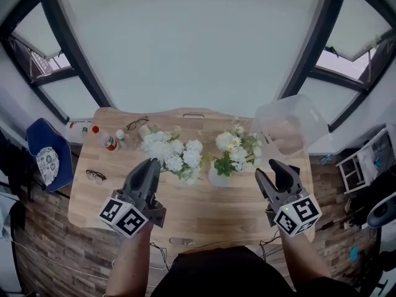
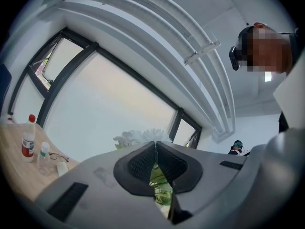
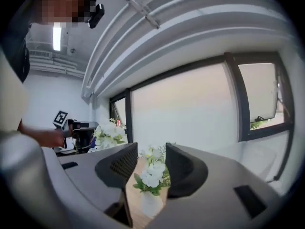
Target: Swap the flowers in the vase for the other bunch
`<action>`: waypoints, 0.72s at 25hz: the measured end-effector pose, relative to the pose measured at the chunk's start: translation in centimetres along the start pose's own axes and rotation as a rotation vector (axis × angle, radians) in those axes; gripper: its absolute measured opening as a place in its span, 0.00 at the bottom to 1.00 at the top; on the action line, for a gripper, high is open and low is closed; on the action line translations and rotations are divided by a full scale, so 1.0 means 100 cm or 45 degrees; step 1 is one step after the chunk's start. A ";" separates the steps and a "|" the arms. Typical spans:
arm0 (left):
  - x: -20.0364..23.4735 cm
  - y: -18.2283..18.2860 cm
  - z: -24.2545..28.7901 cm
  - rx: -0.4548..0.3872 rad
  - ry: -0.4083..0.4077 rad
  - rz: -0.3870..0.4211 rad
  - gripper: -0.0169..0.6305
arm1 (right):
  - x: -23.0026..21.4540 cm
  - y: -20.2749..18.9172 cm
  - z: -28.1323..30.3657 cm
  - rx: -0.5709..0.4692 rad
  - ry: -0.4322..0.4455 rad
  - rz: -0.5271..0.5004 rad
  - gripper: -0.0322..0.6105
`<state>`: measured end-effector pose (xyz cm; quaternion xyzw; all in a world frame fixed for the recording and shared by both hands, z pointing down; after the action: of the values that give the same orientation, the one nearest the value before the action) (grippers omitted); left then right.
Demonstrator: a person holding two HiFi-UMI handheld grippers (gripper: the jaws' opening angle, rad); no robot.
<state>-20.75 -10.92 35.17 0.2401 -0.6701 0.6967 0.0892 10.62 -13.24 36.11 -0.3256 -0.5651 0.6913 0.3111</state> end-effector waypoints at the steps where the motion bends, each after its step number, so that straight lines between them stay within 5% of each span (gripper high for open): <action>1: -0.001 0.001 -0.001 -0.001 0.003 -0.002 0.05 | -0.005 0.005 -0.004 -0.028 -0.006 0.050 0.31; 5: -0.005 0.007 -0.006 -0.011 0.013 0.010 0.05 | -0.017 0.020 -0.016 -0.100 -0.026 0.121 0.09; 18: -0.022 0.011 -0.018 -0.008 0.000 0.064 0.05 | -0.015 0.024 -0.019 -0.102 -0.060 0.060 0.09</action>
<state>-19.72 -8.83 33.18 0.2228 -0.6782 0.6965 0.0723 12.87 -13.73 33.57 -0.3347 -0.5915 0.6828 0.2681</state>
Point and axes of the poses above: the fingertips, and each gripper's own axes: z forward along the fingers, x to its left, y out of its top, the point moved 3 cm from there along -z, backward along the fingers, and after that the axes turned 14 degrees about y, right-handed, at the moved point
